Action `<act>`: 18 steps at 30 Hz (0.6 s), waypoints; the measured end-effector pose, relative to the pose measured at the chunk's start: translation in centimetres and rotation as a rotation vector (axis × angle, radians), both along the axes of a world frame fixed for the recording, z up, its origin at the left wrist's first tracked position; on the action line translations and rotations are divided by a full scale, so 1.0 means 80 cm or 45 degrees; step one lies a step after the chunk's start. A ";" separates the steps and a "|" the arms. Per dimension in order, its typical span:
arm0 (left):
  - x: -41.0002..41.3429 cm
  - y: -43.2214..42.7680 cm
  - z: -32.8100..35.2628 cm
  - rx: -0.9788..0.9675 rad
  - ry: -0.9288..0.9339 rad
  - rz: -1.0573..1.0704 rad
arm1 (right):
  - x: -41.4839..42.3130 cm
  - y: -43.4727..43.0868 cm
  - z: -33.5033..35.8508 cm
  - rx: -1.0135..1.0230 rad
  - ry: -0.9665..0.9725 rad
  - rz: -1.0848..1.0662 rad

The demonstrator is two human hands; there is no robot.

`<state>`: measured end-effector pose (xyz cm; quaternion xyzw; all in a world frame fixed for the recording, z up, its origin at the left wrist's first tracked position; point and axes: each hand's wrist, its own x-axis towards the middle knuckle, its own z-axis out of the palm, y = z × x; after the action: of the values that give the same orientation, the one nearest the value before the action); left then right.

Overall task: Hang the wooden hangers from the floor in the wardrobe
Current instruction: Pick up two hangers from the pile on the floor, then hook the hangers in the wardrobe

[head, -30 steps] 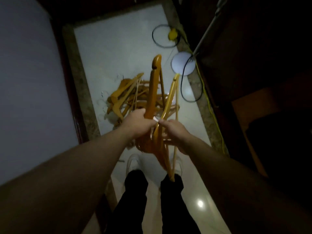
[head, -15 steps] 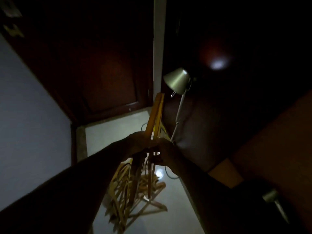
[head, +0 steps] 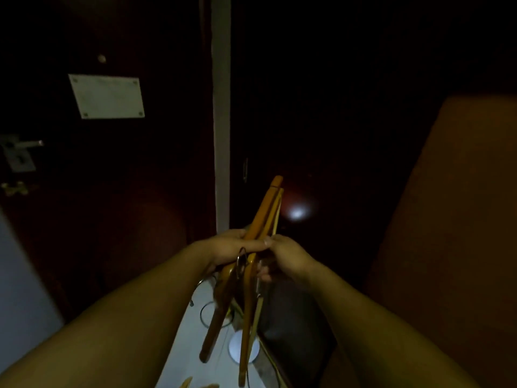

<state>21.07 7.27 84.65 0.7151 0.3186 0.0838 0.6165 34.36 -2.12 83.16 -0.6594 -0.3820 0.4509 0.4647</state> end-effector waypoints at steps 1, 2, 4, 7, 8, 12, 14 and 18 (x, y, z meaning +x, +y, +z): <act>0.003 -0.005 0.018 0.033 0.006 -0.062 | 0.005 -0.008 0.014 0.008 -0.102 -0.039; 0.006 -0.009 0.034 0.071 0.017 -0.108 | 0.012 -0.018 0.026 0.028 -0.250 -0.104; 0.013 -0.022 0.063 0.154 0.039 -0.213 | 0.023 -0.051 0.059 0.050 -0.730 -0.196; 0.033 -0.050 0.099 0.219 0.085 -0.368 | 0.037 -0.114 0.113 0.085 -1.438 -0.272; 0.042 -0.062 0.110 0.248 0.099 -0.424 | 0.043 -0.135 0.129 0.085 -1.642 -0.298; 0.078 -0.116 0.147 0.383 0.165 -0.689 | 0.073 -0.201 0.182 -0.077 -2.191 -0.224; 0.101 -0.146 0.166 0.423 0.190 -0.815 | 0.087 -0.232 0.202 -0.211 -2.397 -0.091; 0.153 -0.211 0.202 0.515 0.180 -1.036 | 0.104 -0.286 0.238 -0.606 -2.336 0.051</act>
<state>33.33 -9.57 100.79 0.8921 0.0305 -0.1533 0.4239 42.67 -24.99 102.21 -0.8272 -0.5076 -0.1693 -0.1714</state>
